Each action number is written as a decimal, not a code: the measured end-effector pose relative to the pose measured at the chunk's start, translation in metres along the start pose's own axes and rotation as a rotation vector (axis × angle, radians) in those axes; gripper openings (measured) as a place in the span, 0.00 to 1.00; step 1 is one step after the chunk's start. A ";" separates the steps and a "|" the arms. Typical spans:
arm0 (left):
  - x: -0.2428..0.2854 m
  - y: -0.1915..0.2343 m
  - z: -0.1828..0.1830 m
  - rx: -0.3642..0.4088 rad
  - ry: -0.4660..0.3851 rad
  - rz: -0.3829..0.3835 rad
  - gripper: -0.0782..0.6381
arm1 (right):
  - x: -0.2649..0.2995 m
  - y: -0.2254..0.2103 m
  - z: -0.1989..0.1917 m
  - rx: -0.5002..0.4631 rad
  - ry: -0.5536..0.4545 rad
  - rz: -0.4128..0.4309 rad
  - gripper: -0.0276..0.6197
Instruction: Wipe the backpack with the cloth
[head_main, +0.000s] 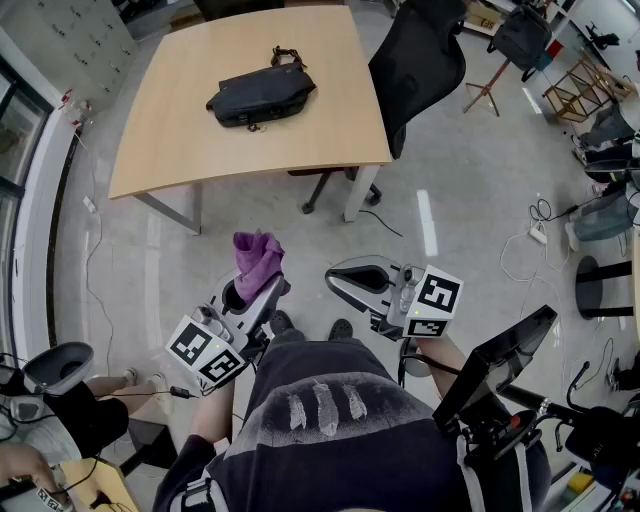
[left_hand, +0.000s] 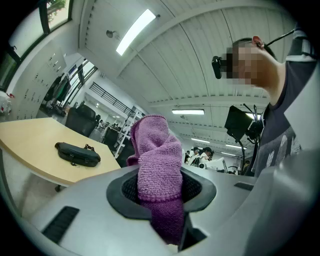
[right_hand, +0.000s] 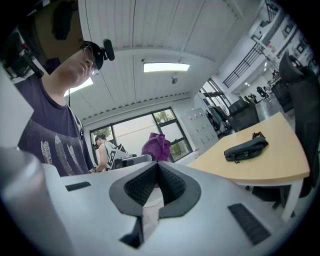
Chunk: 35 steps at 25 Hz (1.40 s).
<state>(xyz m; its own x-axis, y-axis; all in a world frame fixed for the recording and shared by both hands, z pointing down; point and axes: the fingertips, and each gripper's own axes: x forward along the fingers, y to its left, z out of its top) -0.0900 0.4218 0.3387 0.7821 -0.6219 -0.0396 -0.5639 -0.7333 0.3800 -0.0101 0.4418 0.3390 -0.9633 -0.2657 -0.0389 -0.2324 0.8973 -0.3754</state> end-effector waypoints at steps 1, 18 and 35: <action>-0.003 0.000 0.002 0.016 -0.006 0.005 0.28 | 0.003 0.002 0.000 -0.016 0.004 0.001 0.05; -0.062 0.118 0.057 0.152 -0.045 0.094 0.28 | 0.141 0.003 0.011 -0.078 0.044 0.006 0.05; 0.020 0.253 0.085 0.153 0.075 0.264 0.28 | 0.167 -0.149 0.043 0.031 0.018 -0.091 0.05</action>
<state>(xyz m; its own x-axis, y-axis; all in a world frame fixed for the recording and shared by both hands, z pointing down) -0.2397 0.2005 0.3551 0.6177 -0.7783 0.1126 -0.7788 -0.5857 0.2244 -0.1304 0.2485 0.3486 -0.9407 -0.3390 0.0133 -0.3151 0.8585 -0.4047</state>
